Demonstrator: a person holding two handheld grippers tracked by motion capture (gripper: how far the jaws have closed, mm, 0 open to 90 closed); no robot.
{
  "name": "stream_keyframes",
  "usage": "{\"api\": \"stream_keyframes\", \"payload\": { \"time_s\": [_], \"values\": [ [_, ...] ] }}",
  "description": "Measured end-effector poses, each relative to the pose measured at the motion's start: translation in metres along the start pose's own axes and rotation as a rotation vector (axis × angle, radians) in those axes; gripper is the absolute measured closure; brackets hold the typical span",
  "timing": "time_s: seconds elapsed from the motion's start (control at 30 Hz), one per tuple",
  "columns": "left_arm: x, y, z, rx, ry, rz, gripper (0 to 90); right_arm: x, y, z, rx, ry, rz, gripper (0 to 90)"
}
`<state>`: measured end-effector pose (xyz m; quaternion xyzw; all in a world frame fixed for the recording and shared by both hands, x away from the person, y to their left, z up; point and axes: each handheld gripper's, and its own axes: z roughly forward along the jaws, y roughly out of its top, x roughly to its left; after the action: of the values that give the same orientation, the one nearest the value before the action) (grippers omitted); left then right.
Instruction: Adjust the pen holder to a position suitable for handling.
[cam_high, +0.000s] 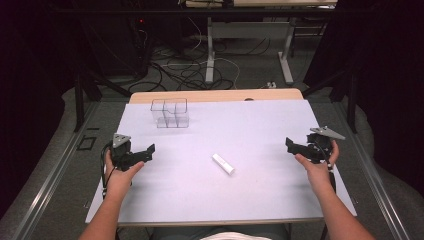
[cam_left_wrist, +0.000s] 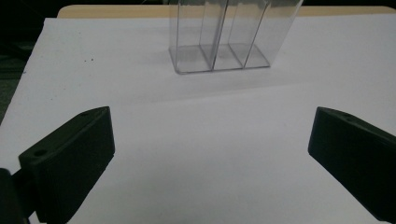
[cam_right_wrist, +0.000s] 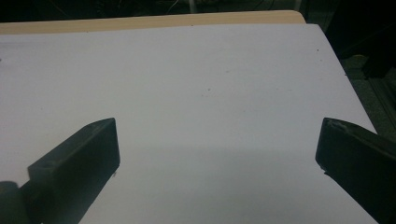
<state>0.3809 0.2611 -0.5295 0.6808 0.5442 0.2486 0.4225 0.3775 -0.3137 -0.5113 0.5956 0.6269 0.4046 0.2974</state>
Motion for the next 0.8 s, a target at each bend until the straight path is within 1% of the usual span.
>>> {"api": "stream_keyframes", "payload": {
  "time_s": [0.03,0.13,0.17,0.2,0.23,0.27,0.3,0.33,0.37,0.4,0.43,0.47,0.5,0.6,0.63,0.67,0.7,0.73,0.8],
  "values": [
    [0.0,0.001,0.0,-0.011,-0.002,-0.002,0.4,0.0,0.0,0.0,0.0,0.0,0.0,0.0],
    [0.0,0.003,-0.001,-0.017,-0.003,0.003,0.5,0.004,-0.002,0.0,0.008,0.007,0.001,0.0],
    [0.0,0.004,-0.002,-0.021,-0.002,0.005,0.6,0.007,-0.002,0.001,0.011,0.012,-0.01,0.0],
    [0.0,0.005,-0.003,-0.034,-0.002,0.001,0.6,0.007,-0.002,0.001,0.011,0.012,-0.01,0.0],
    [0.0,0.008,-0.004,-0.035,-0.002,-0.009,1.0,0.009,-0.003,0.002,0.008,0.017,-0.029,0.0],
    [-0.001,0.013,-0.005,-0.052,0.005,-0.012,1.1,0.01,-0.004,0.002,0.006,0.017,-0.035,0.0],
    [-0.001,0.013,-0.005,-0.052,0.005,-0.012,1.4,0.01,-0.004,0.002,0.006,0.017,-0.035,0.0],
    [-0.001,0.016,-0.006,-0.058,0.007,-0.012,1.5,0.011,-0.004,0.003,0.02,0.025,-0.05,0.0],
    [-0.002,0.019,-0.006,-0.065,0.007,-0.014,1.5,0.011,-0.004,0.003,0.02,0.025,-0.05,0.0],
    [-0.002,0.023,-0.005,-0.071,0.007,-0.012,2.3,0.014,-0.005,0.004,0.027,0.033,-0.048,0.0],
    [-0.002,0.026,-0.005,-0.069,0.01,-0.008,2.3,0.014,-0.005,0.004,0.027,0.033,-0.048,0.0],
    [-0.003,0.03,-0.005,-0.067,0.016,-0.003,4.0,0.015,-0.005,0.005,0.028,0.033,-0.06,0.2],
    [-0.003,0.034,-0.005,-0.072,0.019,-0.001,4.0,0.015,-0.005,0.005,0.028,0.033,-0.06,0.2],
    [-0.002,0.048,-0.004,-0.084,0.022,-0.008,8.4,0.017,-0.006,0.006,0.036,0.039,-0.057,1.2],
    [-0.002,0.053,-0.003,-0.085,0.023,-0.016,8.4,0.017,-0.006,0.006,0.036,0.039,-0.057,1.2],
    [-0.001,0.059,-0.003,-0.093,0.022,-0.021,12.1,0.016,-0.007,0.006,0.041,0.043,-0.052,1.9],
    [-0.001,0.066,-0.003,-0.096,0.024,-0.024,12.1,0.016,-0.007,0.006,0.041,0.043,-0.052,1.9],
    [-0.001,0.072,-0.002,-0.101,0.028,-0.024,16.4,0.017,-0.007,0.006,0.046,0.046,-0.044,2.5],
    [0.0,0.084,0.0,-0.113,0.041,-0.025,16.5,0.017,-0.008,0.006,0.049,0.047,-0.037,2.7]
  ]
}}
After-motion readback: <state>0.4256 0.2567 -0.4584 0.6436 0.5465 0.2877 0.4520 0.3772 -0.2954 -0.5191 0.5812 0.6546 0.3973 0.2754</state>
